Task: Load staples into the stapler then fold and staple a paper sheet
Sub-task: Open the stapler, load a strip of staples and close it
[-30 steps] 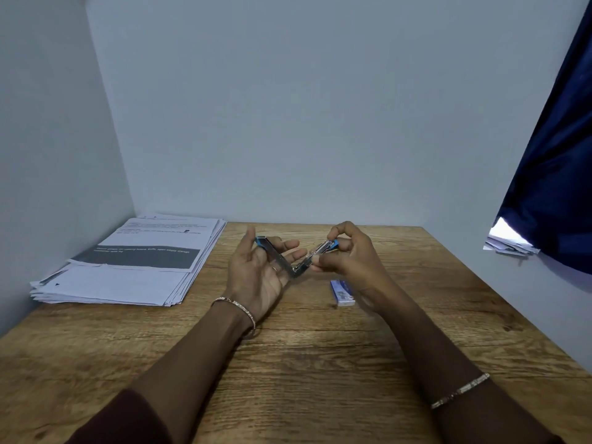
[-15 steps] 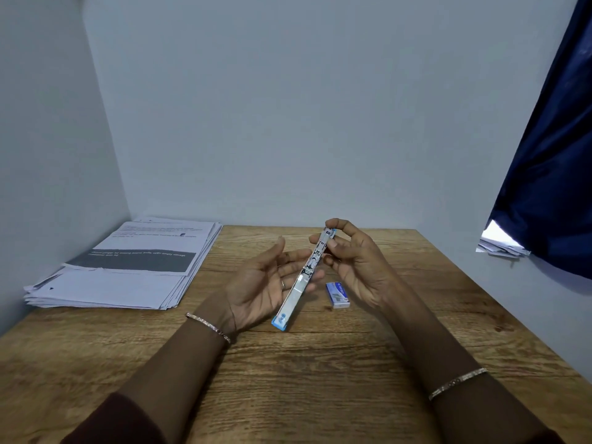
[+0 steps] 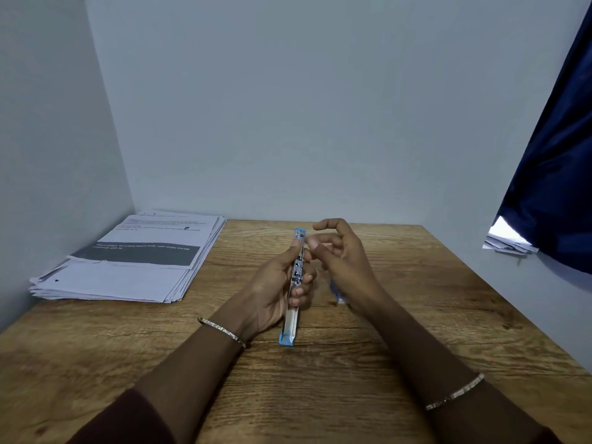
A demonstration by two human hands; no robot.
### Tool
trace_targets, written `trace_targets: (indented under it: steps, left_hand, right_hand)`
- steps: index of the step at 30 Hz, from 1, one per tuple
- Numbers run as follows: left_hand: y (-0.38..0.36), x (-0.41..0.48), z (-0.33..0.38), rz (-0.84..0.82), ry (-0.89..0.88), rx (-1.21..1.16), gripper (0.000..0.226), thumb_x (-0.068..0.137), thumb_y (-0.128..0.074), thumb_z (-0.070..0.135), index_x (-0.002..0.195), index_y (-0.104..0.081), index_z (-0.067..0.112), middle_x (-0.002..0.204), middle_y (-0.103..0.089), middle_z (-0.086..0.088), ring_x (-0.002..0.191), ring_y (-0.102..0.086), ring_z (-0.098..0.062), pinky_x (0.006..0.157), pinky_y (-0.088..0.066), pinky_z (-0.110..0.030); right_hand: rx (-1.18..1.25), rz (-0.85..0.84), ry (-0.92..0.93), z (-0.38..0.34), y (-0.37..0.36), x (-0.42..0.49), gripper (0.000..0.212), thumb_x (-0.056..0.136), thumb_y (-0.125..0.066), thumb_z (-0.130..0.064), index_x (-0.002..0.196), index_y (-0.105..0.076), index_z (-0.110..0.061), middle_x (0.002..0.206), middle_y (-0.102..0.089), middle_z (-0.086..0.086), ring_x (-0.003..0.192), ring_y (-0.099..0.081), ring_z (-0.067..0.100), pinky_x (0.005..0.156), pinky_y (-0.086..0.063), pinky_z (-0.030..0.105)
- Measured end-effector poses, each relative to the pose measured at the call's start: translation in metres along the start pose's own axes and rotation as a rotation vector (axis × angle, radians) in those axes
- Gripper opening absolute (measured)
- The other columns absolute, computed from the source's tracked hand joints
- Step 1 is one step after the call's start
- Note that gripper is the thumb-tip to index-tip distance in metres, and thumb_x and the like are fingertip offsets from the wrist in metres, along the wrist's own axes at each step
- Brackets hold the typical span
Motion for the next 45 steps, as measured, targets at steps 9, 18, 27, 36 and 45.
trace_targets:
  steps: [9, 18, 27, 36, 45]
  left_hand:
    - [0.004, -0.003, 0.003, 0.015, -0.064, 0.148, 0.043, 0.104, -0.038, 0.049, 0.097, -0.051, 0.009, 0.057, -0.061, -0.009, 0.039, -0.054, -0.02, 0.041, -0.045, -0.022]
    - [0.003, -0.003, 0.001, -0.04, -0.11, 0.214, 0.044, 0.106, -0.036, 0.043, 0.126, -0.051, 0.007, 0.061, -0.063, -0.013, 0.04, -0.058, -0.023, 0.041, -0.049, -0.026]
    - [0.008, 0.0, -0.003, 0.071, -0.071, 0.146, 0.054, 0.105, -0.035, 0.047, 0.081, -0.066, 0.01, 0.049, -0.057, -0.013, 0.032, -0.051, -0.02, 0.037, -0.042, -0.021]
    - [0.018, 0.002, -0.005, 0.24, -0.007, 0.002, 0.04, 0.104, -0.045, 0.041, 0.085, -0.061, 0.01, 0.049, -0.06, -0.005, 0.038, -0.06, -0.016, 0.042, -0.054, -0.025]
    - [0.018, 0.002, -0.003, 0.267, 0.004, -0.058, 0.039, 0.107, -0.039, 0.038, 0.102, -0.068, 0.012, 0.068, -0.074, -0.007, 0.058, -0.07, -0.018, 0.056, -0.057, -0.03]
  right_hand:
    - [-0.512, 0.047, 0.361, -0.019, -0.007, -0.006, 0.009, 0.098, -0.061, -0.022, 0.103, -0.066, -0.028, 0.102, -0.065, -0.018, 0.102, -0.056, 0.01, 0.073, -0.037, 0.019]
    - [-0.495, -0.004, 0.307, -0.016, -0.008, -0.006, 0.006, 0.099, -0.058, -0.021, 0.098, -0.061, -0.026, 0.097, -0.064, -0.018, 0.101, -0.053, 0.011, 0.073, -0.036, 0.022]
    - [-0.485, -0.107, 0.249, -0.015, -0.018, -0.01, 0.01, 0.091, -0.064, -0.015, 0.094, -0.059, -0.023, 0.097, -0.059, -0.016, 0.1, -0.051, 0.011, 0.077, -0.04, 0.026]
    - [-0.544, -0.111, 0.255, -0.017, -0.022, -0.012, 0.012, 0.087, -0.07, -0.018, 0.092, -0.061, -0.024, 0.102, -0.061, -0.01, 0.102, -0.049, 0.011, 0.074, -0.032, 0.008]
    - [-0.469, -0.078, 0.283, -0.017, -0.02, -0.011, 0.011, 0.078, -0.079, -0.022, 0.083, -0.07, -0.026, 0.091, -0.072, -0.009, 0.097, -0.057, 0.006, 0.072, -0.034, 0.007]
Point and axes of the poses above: each hand's wrist, its own x-axis towards the middle knuckle, its own y-axis out of the back of the hand, z = x × y, the point moved 5 cm from there along x, towards the middle knuckle
